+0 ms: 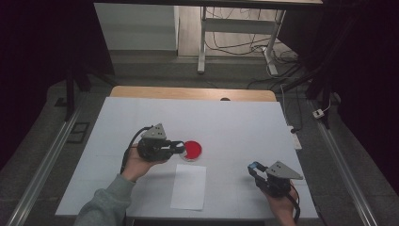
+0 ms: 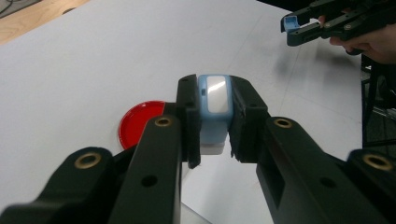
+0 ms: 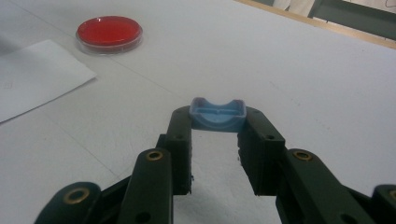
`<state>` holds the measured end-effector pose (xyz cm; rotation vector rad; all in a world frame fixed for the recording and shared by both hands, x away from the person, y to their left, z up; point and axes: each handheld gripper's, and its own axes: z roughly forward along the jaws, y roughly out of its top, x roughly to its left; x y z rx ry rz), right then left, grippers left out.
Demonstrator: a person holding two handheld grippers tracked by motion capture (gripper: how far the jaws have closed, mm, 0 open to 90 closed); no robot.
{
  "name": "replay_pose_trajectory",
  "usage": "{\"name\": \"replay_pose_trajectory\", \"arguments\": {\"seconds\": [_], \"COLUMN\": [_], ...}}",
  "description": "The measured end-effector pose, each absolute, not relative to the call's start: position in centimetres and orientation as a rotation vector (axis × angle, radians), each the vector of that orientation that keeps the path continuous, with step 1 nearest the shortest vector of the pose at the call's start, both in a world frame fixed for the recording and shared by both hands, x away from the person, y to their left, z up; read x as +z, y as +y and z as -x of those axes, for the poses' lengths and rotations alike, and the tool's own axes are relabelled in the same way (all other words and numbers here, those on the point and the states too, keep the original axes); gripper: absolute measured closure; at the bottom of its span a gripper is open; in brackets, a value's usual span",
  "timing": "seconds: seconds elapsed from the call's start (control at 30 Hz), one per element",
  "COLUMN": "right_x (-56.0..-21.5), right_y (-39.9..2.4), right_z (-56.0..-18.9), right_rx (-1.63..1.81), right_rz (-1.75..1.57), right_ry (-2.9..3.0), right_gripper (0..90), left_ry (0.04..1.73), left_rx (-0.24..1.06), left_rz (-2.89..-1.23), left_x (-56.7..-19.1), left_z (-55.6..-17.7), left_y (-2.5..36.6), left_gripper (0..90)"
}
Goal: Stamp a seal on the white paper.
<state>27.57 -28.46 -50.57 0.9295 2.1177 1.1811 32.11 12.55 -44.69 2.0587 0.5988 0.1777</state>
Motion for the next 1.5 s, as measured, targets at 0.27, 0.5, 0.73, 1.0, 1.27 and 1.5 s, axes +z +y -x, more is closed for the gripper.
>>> {"name": "replay_pose_trajectory", "arguments": {"seconds": [0.27, 0.5, 0.73, 1.0, 1.27, 1.5], "right_x": [-50.5, -50.6, -50.6, -50.6, -50.6, -50.6], "right_y": [-28.5, -28.5, -28.5, -28.4, -28.4, -28.4], "right_z": [-27.5, -27.5, -27.6, -27.5, -27.5, -27.5], "right_rx": [1.182, 1.179, 1.178, 1.181, 1.179, 1.18], "right_rz": [-0.929, -0.927, -0.928, -0.929, -0.925, -0.926], "right_ry": [2.117, 2.119, 2.118, 2.116, 2.121, 2.122], "right_gripper": [65.3, 65.3, 65.3, 65.3, 65.3, 65.3], "left_ry": [0.588, 0.574, 0.562, 0.563, 0.557, 0.559], "left_rx": [0.165, 0.161, 0.155, 0.138, 0.127, 0.116], "left_rz": [-2.074, -2.074, -2.077, -2.087, -2.102, -2.111], "left_x": [-44.9, -45.0, -44.9, -45.4, -46.0, -46.4], "left_z": [-31.5, -30.7, -29.9, -29.1, -28.5, -28.2], "left_y": [12.2, 11.8, 11.6, 11.5, 11.7, 11.8], "left_gripper": [75.6, 75.6, 75.6, 75.6, 75.6, 75.6]}}
